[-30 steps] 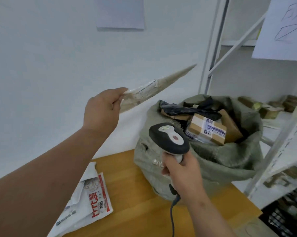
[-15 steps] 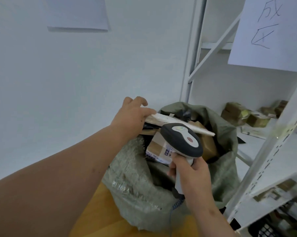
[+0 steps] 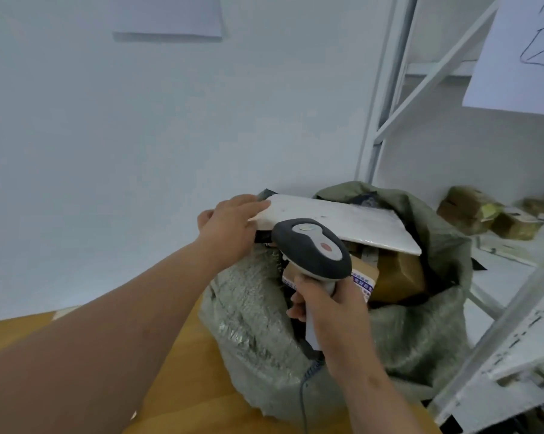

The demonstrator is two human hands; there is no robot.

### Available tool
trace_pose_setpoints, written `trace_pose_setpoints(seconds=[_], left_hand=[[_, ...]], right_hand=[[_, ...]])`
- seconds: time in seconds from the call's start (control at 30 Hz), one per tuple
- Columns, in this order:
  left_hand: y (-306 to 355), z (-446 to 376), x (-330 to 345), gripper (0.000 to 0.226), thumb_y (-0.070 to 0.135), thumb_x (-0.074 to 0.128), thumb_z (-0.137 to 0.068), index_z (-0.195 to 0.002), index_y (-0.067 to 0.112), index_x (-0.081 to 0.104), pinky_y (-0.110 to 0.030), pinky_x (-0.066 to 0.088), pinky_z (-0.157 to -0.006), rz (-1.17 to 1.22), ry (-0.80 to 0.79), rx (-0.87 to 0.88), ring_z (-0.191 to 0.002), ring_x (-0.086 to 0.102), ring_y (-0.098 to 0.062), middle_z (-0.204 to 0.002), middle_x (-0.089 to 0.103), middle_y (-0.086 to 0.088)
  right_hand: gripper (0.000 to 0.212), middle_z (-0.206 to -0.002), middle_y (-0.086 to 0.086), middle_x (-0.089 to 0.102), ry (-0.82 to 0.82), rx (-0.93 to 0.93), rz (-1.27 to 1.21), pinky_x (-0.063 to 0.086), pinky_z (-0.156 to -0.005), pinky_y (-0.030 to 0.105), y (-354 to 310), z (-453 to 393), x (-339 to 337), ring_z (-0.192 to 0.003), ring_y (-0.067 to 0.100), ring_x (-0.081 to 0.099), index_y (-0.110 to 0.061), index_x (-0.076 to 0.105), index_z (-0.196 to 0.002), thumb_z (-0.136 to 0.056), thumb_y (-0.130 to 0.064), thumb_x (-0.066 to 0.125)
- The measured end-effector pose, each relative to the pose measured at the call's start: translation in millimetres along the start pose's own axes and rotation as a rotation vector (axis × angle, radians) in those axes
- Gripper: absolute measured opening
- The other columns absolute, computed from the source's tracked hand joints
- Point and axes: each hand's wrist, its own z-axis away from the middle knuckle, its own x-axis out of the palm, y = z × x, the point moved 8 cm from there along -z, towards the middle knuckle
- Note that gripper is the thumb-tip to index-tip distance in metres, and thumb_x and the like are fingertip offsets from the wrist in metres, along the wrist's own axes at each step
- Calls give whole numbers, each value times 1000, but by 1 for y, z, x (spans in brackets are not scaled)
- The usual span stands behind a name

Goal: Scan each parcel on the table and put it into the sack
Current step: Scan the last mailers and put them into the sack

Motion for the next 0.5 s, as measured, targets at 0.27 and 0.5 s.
trace_pose_setpoints(seconds=[0.27, 0.5], left_hand=[[-129, 67, -44, 38, 23, 48, -101, -134, 39, 56, -49, 32, -113, 221, 8, -244, -129, 48, -14, -142, 50, 9], [-284, 174, -71, 37, 22, 50, -101, -135, 34, 56, -44, 48, -99, 230, -75, -501, -112, 60, -19, -136, 52, 7]], right_hand=[[4, -65, 0, 62, -137, 55, 92, 57, -70, 45, 27, 32, 97, -57, 12, 61, -22, 65, -94, -91, -20, 65], [8, -65, -3, 61, -266, 170, 249, 56, -66, 39, 86, 86, 215, -53, 8, 61, -16, 63, -92, -91, -24, 64]])
